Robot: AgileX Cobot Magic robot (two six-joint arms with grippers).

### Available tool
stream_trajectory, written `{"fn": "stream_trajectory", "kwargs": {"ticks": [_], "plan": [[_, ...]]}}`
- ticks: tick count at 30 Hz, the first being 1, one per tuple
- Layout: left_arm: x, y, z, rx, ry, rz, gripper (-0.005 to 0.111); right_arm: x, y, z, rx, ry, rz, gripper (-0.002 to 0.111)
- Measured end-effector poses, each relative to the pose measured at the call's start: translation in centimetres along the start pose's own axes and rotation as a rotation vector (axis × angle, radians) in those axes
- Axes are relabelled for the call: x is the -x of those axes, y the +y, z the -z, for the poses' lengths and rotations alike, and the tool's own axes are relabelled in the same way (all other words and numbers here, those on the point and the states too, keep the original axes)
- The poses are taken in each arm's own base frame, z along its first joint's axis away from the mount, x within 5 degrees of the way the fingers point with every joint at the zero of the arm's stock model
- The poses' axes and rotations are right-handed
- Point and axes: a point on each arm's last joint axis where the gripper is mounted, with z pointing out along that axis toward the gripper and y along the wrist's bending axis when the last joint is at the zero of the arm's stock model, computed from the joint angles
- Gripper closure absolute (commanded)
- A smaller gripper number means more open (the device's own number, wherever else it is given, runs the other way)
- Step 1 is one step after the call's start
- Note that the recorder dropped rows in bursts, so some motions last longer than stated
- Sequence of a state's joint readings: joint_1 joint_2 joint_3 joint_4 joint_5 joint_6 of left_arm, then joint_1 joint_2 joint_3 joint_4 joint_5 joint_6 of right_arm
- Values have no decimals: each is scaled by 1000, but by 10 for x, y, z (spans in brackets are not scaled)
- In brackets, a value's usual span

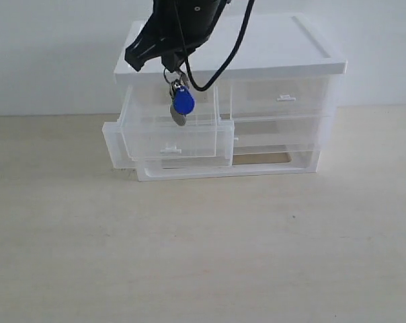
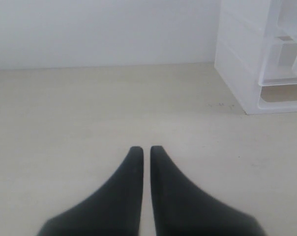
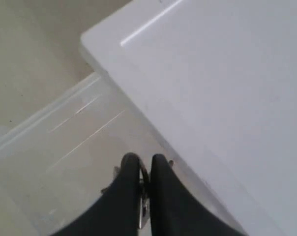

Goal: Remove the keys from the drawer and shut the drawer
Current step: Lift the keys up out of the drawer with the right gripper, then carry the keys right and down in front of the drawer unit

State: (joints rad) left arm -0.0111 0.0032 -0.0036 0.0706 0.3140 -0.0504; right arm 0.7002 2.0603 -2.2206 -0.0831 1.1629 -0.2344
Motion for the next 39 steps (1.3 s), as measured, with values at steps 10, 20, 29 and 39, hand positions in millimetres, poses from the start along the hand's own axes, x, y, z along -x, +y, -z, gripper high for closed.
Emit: {"fn": "stream_trajectory", "kwargs": {"ticks": [10,20,29,39], "plan": [[0,0,0,0,0,0,102,5,-4,47,-11,-85,-2,108],[0,0,0,0,0,0,102,-1,-7,118,-26,-168,8,108],[0,0,0,0,0,0,102,-35,-2,174,-28,-193,-2,108],[0,0,0,0,0,0,102,-112,20,168,-13,-174,-69,108]]}}
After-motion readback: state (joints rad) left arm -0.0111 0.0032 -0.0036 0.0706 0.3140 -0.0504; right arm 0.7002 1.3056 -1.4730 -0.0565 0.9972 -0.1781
